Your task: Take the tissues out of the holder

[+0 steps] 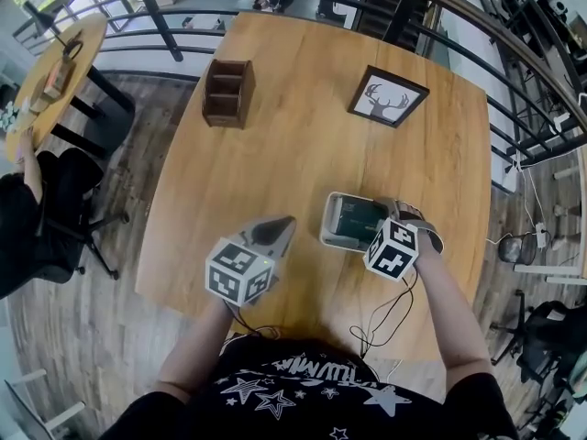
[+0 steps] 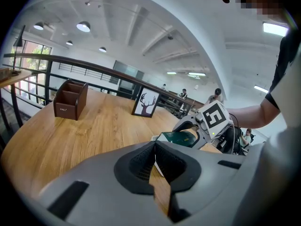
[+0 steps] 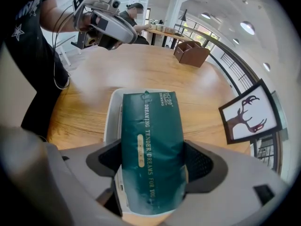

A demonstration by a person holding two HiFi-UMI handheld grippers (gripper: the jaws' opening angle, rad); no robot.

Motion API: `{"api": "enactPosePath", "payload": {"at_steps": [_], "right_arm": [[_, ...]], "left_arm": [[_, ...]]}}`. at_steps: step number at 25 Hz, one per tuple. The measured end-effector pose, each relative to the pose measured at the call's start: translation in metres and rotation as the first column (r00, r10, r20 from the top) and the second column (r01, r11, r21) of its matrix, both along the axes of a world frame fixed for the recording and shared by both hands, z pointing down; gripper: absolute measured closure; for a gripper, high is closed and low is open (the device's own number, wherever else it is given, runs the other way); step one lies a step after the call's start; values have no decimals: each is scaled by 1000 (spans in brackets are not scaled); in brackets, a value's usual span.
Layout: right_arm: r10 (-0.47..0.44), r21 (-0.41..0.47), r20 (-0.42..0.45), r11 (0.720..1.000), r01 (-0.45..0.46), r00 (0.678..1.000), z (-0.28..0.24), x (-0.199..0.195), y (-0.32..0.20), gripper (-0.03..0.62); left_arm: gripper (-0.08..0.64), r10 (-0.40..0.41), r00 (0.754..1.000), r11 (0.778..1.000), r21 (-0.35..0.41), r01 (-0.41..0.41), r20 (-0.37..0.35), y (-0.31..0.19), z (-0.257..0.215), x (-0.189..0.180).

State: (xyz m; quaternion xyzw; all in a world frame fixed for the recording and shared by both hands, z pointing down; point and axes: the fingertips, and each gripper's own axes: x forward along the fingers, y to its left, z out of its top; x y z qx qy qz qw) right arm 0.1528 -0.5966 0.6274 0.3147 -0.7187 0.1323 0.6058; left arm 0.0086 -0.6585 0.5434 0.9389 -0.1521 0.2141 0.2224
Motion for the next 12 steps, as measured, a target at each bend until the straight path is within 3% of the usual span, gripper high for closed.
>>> {"api": "enactPosePath", "payload": {"at_steps": [6, 12], "right_arm": [[7, -25, -45, 1000, -8, 999, 4, 1, 1, 229], [19, 26, -27, 999, -19, 999, 2, 0, 0, 229]], "left_arm": [[546, 8, 1000, 1000, -1, -8, 3, 6, 1, 5], [546, 15, 1000, 1000, 7, -15, 4, 17, -2, 6]]}}
